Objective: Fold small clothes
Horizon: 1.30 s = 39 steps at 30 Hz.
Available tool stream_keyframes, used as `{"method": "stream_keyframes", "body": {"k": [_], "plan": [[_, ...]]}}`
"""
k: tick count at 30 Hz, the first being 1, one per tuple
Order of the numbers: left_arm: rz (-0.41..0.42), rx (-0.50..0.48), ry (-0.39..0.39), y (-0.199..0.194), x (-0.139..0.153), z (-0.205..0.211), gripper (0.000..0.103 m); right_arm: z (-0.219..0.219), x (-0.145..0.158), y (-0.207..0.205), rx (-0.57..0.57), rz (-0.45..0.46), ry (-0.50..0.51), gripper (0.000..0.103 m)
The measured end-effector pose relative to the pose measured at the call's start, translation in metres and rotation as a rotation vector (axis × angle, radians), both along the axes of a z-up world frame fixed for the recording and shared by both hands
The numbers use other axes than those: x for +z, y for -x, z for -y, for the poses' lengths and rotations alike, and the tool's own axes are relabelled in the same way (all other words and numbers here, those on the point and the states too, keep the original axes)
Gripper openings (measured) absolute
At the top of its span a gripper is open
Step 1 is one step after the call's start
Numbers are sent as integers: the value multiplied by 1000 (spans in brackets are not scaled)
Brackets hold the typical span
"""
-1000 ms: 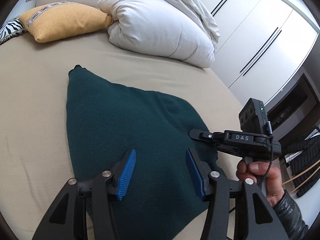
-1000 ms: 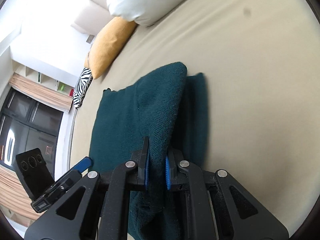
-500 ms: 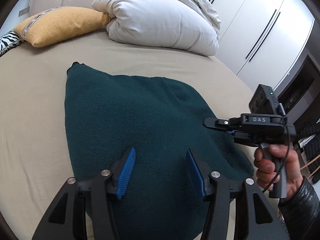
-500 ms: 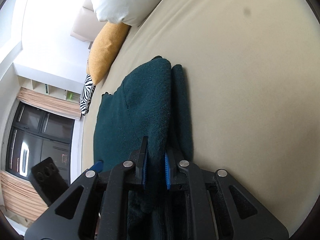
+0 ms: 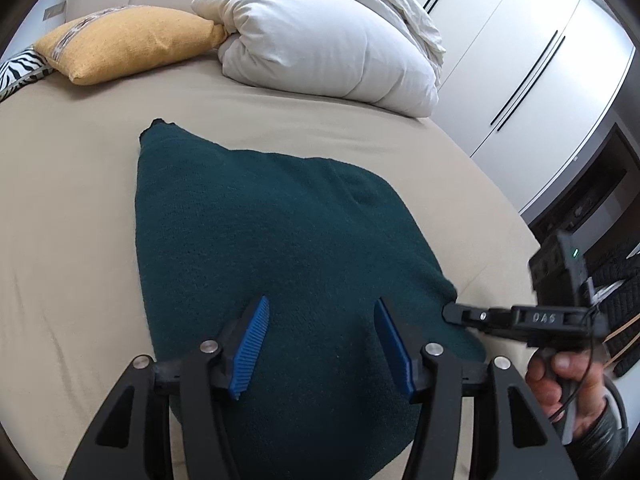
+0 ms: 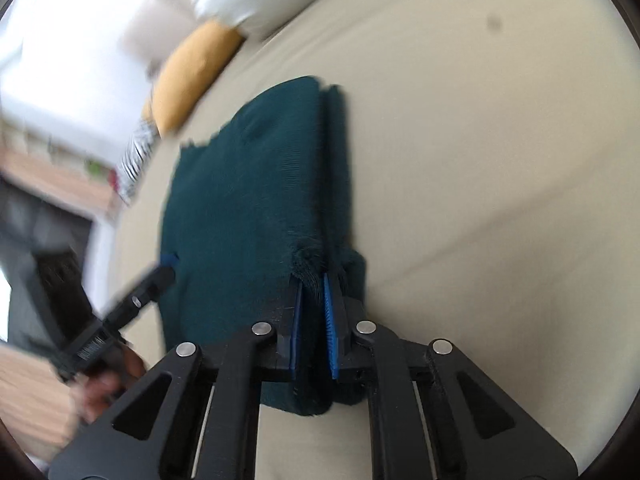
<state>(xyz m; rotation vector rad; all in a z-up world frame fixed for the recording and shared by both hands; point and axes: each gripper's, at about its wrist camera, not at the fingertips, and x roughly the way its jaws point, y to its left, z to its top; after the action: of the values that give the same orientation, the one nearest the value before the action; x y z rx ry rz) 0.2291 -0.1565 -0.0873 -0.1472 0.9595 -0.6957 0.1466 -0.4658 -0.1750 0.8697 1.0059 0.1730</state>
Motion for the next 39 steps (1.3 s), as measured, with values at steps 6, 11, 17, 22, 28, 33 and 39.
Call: {"method": "stream_keyframes", "body": {"k": [6,11,17,22,28,33,39], "plan": [[-9,-8,8,-2,-6,2,58,14,-28,24,-58,30,-127,2],[1,8,-4,1,6,-1,58,2,4,24,-50,9,15,16],[133,13,-47,1,35,5,60,-22,59,30,20,149,89,16],[27,27,-136,-37,-3,9,59,-45,24,2,121,53,112,10],[9,1,-86,-43,-12,3,59,-15,0,26,59,72,-1,0],[12,-2,-106,-45,-14,7,59,-9,50,27,66,152,27,8],[7,-11,-141,-46,-17,12,59,-19,27,-31,111,56,42,1]]}}
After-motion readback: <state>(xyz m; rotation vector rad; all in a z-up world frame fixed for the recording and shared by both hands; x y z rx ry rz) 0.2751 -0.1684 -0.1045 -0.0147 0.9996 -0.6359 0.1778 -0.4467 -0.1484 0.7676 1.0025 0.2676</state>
